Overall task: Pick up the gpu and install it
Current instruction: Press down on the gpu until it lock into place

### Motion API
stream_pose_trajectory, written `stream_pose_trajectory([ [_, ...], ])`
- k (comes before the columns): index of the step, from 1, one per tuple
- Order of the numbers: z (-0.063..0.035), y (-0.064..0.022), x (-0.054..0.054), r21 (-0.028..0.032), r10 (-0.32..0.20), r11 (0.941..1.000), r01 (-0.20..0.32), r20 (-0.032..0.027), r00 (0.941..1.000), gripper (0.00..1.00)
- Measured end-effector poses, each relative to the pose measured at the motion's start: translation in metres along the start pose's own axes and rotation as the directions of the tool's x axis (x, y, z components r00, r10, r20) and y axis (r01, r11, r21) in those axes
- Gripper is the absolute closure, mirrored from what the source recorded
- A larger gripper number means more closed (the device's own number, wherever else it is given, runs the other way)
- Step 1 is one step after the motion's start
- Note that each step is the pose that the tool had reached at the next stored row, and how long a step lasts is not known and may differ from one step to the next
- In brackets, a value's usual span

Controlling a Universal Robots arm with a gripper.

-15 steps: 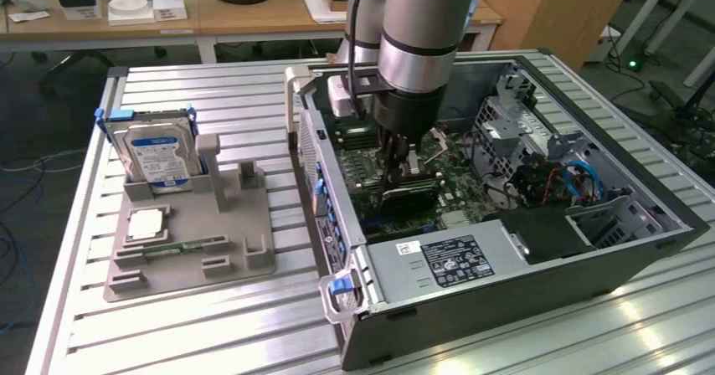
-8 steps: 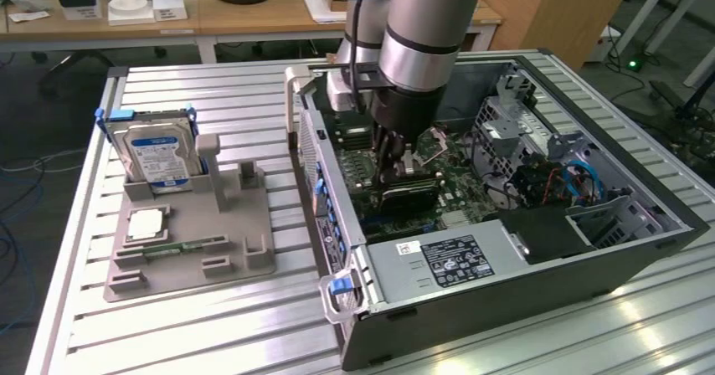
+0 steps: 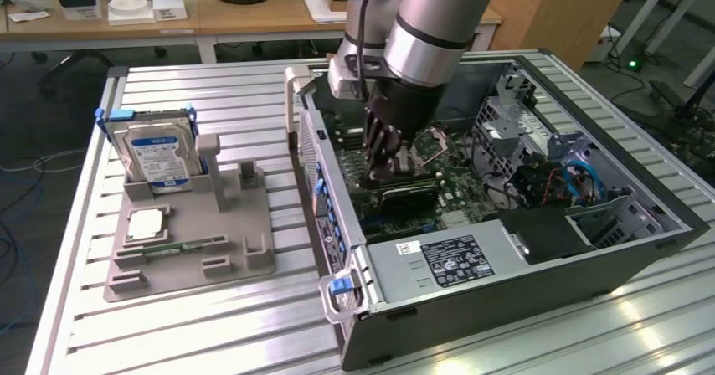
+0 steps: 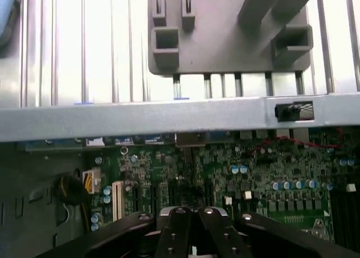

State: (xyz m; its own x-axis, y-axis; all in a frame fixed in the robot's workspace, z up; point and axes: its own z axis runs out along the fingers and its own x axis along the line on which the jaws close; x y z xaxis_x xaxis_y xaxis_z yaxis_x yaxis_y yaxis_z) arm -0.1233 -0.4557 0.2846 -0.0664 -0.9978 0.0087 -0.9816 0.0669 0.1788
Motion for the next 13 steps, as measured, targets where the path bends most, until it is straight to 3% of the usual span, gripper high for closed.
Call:
stream_pose_trajectory([
  [3,-0.0019,-0.0015,0.0,-0.0501,0.0,0.9987,0.0,-0.0036,1.0,0.89],
  [6,-0.0042,-0.0019,-0.001,-0.0915,0.0,0.9958,-0.001,-0.0066,1.0,0.89],
  [8,-0.0049,-0.0023,-0.001,-0.1148,0.0,0.9934,-0.001,-0.008,1.0,0.89],
  [9,-0.0051,-0.0027,-0.002,-0.1246,0.0,0.9922,-0.001,-0.0094,1.0,0.89],
  [10,-0.0051,-0.0027,-0.005,-0.13,0.001,0.9915,-0.002,-0.0114,0.9999,0.89],
  [13,-0.005,-0.0027,-0.01,-0.1348,0.001,0.9909,-0.003,-0.0143,0.9999,0.89],
])
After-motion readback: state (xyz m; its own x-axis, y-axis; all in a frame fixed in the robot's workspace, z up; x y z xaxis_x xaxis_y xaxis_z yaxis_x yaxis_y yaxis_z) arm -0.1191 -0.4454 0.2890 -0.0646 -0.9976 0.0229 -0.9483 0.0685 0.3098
